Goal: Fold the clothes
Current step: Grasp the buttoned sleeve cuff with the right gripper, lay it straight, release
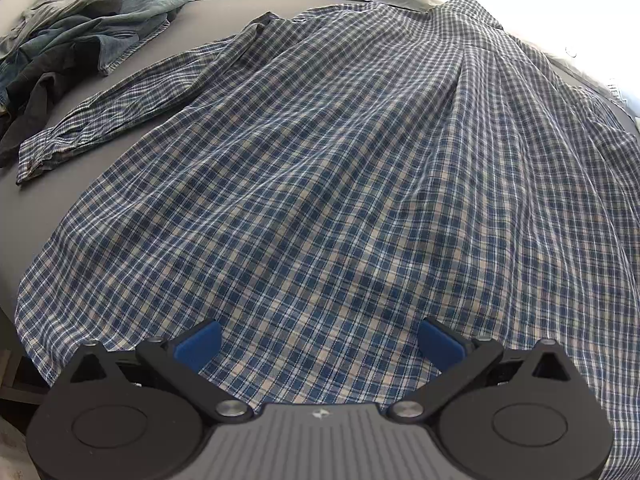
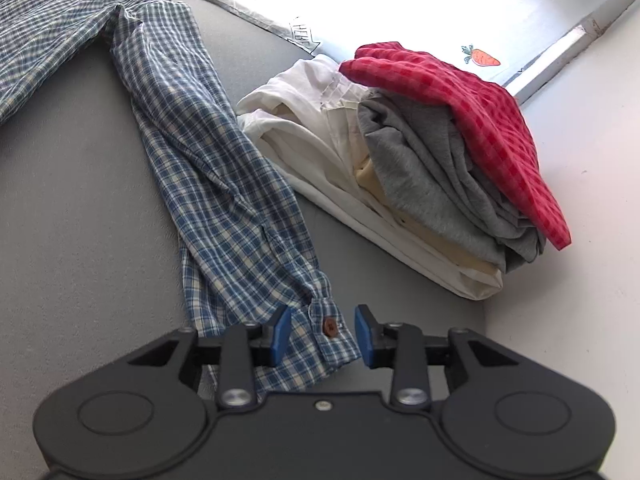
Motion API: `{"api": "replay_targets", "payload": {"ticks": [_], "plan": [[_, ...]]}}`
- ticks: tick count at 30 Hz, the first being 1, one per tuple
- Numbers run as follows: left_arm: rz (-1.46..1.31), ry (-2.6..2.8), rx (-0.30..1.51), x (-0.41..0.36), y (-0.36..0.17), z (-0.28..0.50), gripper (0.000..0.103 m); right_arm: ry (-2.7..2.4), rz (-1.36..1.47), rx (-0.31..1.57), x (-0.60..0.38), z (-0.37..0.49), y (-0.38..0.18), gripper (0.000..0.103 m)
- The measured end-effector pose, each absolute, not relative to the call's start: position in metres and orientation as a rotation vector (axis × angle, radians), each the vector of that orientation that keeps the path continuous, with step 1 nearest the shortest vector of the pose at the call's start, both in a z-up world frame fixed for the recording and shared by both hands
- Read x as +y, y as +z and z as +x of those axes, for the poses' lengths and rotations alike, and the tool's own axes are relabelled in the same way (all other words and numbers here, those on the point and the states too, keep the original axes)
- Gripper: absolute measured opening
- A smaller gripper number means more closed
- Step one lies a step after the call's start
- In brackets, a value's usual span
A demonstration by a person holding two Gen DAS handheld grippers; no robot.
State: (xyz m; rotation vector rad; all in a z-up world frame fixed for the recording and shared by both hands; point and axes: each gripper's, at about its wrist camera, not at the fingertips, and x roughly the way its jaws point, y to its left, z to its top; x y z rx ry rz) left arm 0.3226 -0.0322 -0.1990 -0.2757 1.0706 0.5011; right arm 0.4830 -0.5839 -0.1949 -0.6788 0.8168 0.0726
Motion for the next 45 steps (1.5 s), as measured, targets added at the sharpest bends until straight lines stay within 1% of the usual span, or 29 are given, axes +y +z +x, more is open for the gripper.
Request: {"api": "replay_targets", "payload": {"ticks": [1,3,5,7,9,10,12,14,17,21,23,24,29,33,34,35,36,37,38,39,40,42,44,45], "plan": [[-0.276,0.502,1.069,-0.032,-0.199,0.322,0.103,0.080,-0.674,0.827,-0.585,0.487,-0.196,0.038],[-0.279,0.504,1.070,-0.032,-0.199,0.323,0.103,0.113,-0.659,0.848,-0.589,0.494,-0.197,0.048],[-0.280,0.505,1.071,-0.032,-0.199,0.323,0.103,0.159,-0.637,0.876,-0.593,0.501,-0.201,0.053],[-0.279,0.506,1.065,-0.032,-0.199,0.323,0.103,0.200,-0.592,0.886,-0.598,0.506,-0.202,0.045],[-0.278,0.508,1.058,-0.033,-0.199,0.321,0.103,0.214,-0.569,0.899,-0.600,0.509,-0.201,0.016],[-0.277,0.509,1.055,-0.034,-0.199,0.321,0.103,0.216,-0.563,0.908,-0.600,0.510,-0.201,0.015],[-0.278,0.510,1.054,-0.034,-0.199,0.321,0.103,0.216,-0.618,0.894,-0.596,0.508,-0.200,0.003],[-0.279,0.511,1.056,-0.034,-0.199,0.321,0.103,0.183,-0.718,0.828,-0.588,0.502,-0.195,0.002],[-0.279,0.513,1.053,-0.034,-0.199,0.321,0.103,0.109,-0.821,0.672,-0.580,0.486,-0.169,0.002],[-0.279,0.517,1.044,-0.034,-0.200,0.319,0.103,0.014,-0.867,0.468,-0.568,0.448,-0.131,0.002],[-0.279,0.519,1.040,-0.034,-0.200,0.318,0.103,0.017,-0.869,0.426,-0.559,0.426,-0.126,0.002],[-0.279,0.520,1.039,-0.034,-0.201,0.318,0.103,0.040,-0.879,0.433,-0.553,0.414,-0.129,0.002],[-0.280,0.519,1.043,-0.034,-0.200,0.319,0.103,0.229,-0.929,0.669,-0.532,0.371,-0.193,0.002],[-0.280,0.519,1.043,-0.034,-0.201,0.320,0.103,0.264,-0.780,0.752,-0.528,0.357,-0.199,0.003],[-0.280,0.519,1.042,-0.034,-0.201,0.319,0.103,0.240,-0.716,0.759,-0.532,0.359,-0.195,0.003],[-0.280,0.520,1.041,-0.034,-0.201,0.319,0.103,0.209,-0.637,0.764,-0.537,0.362,-0.189,0.007],[-0.281,0.521,1.041,-0.035,-0.201,0.319,0.103,0.177,-0.554,0.764,-0.542,0.365,-0.184,0.016],[-0.281,0.521,1.040,-0.035,-0.201,0.319,0.103,0.146,-0.466,0.758,-0.549,0.367,-0.180,0.021],[-0.281,0.522,1.039,-0.036,-0.201,0.319,0.103,0.117,-0.379,0.748,-0.556,0.369,-0.174,0.032],[-0.281,0.522,1.038,-0.036,-0.201,0.319,0.103,0.093,-0.297,0.733,-0.564,0.371,-0.169,0.036],[-0.281,0.523,1.036,-0.036,-0.201,0.318,0.103,0.071,-0.225,0.719,-0.572,0.373,-0.164,0.037],[-0.280,0.524,1.033,-0.036,-0.201,0.318,0.103,0.008,-0.088,0.696,-0.588,0.377,-0.159,0.045],[-0.280,0.526,1.029,-0.036,-0.201,0.318,0.103,-0.063,0.028,0.710,-0.605,0.386,-0.163,0.052],[-0.280,0.527,1.027,-0.036,-0.201,0.318,0.103,-0.099,0.081,0.724,-0.613,0.391,-0.167,0.053]]}}
